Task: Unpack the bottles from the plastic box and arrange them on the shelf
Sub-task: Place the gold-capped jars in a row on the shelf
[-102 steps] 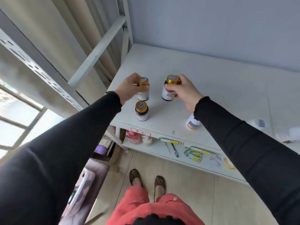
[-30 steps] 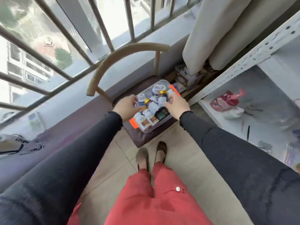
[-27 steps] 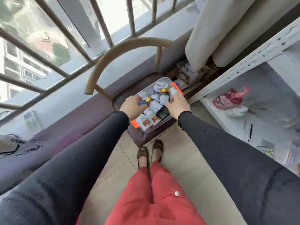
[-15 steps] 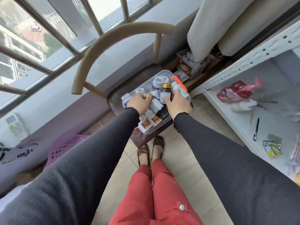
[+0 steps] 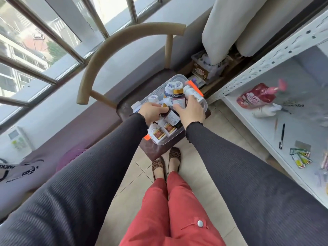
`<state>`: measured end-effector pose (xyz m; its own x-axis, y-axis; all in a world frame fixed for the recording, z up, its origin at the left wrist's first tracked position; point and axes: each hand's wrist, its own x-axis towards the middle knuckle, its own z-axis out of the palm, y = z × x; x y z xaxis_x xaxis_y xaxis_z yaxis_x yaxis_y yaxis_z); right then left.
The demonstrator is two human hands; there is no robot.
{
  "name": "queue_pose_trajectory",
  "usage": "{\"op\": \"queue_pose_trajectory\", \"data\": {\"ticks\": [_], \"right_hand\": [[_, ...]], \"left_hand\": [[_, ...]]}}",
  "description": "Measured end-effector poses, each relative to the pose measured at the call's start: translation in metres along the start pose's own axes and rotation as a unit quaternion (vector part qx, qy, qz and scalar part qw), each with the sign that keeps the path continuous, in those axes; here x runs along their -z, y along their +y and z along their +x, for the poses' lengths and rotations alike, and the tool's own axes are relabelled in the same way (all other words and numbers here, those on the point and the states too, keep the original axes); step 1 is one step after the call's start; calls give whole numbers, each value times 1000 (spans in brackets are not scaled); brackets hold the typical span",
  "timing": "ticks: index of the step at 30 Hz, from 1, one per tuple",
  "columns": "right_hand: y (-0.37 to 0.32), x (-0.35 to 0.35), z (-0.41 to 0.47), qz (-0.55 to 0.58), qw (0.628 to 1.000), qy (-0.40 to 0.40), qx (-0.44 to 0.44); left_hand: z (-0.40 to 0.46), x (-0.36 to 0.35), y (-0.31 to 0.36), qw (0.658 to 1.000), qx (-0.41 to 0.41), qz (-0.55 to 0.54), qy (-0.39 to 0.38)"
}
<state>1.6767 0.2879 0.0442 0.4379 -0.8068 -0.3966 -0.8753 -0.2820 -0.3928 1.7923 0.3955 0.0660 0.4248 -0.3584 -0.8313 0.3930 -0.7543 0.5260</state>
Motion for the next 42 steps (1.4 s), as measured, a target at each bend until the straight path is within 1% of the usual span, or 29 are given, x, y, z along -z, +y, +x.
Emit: {"op": "queue_pose_trajectory", "data": {"ticks": [3, 5, 6, 8, 10, 12, 14, 17, 20, 21, 22, 24, 28, 30, 33, 35, 38, 40, 42], "right_hand": [[13, 18, -11, 88, 996, -3, 2], [21, 41, -20, 205, 979, -3, -22], [25, 55, -23, 283, 958, -8, -36], [33, 88, -28, 419, 905, -32, -60], [45, 127, -34, 522, 848, -55, -70], [59, 171, -42, 607, 790, -69, -56], [77, 216, -51, 655, 752, -63, -29], [110, 284, -67, 688, 723, -57, 28], [153, 347, -75, 730, 679, -49, 53], [168, 366, -76, 738, 670, -49, 57], [182, 386, -77, 740, 668, -49, 60], [210, 422, -75, 732, 678, -38, 59], [260, 488, -66, 686, 722, -3, 89], [281, 519, -59, 671, 734, 16, 98], [310, 554, -42, 673, 734, 43, 78], [324, 572, -27, 665, 742, 56, 59], [337, 594, -2, 639, 765, 68, 40], [343, 606, 16, 611, 787, 82, 35], [348, 616, 36, 580, 808, 98, 29]], "left_hand": [[-15, 1, 4, 1000, -24, -10, -10], [-32, 1, 14, 998, -56, -10, -19], [-42, -1, 22, 997, -75, -18, -31], [-63, -9, 46, 991, -110, -42, -61], [-90, -26, 78, 985, -142, -46, -92], [-115, -48, 111, 975, -182, -37, -122], [-141, -76, 147, 962, -223, -25, -154], [-178, -129, 195, 943, -273, 4, -192], [-216, -193, 236, 915, -323, 46, -236], [-227, -215, 248, 906, -341, 63, -241], [-238, -236, 260, 898, -358, 74, -246], [-258, -278, 283, 885, -382, 79, -256], [-286, -352, 328, 866, -423, 77, -256], [-292, -386, 351, 860, -433, 75, -259], [-294, -434, 385, 860, -432, 72, -262], [-289, -461, 409, 863, -416, 76, -275], [-270, -492, 447, 867, -391, 79, -300], [-250, -506, 471, 873, -381, 81, -294], [-227, -517, 494, 874, -389, 97, -273]]}}
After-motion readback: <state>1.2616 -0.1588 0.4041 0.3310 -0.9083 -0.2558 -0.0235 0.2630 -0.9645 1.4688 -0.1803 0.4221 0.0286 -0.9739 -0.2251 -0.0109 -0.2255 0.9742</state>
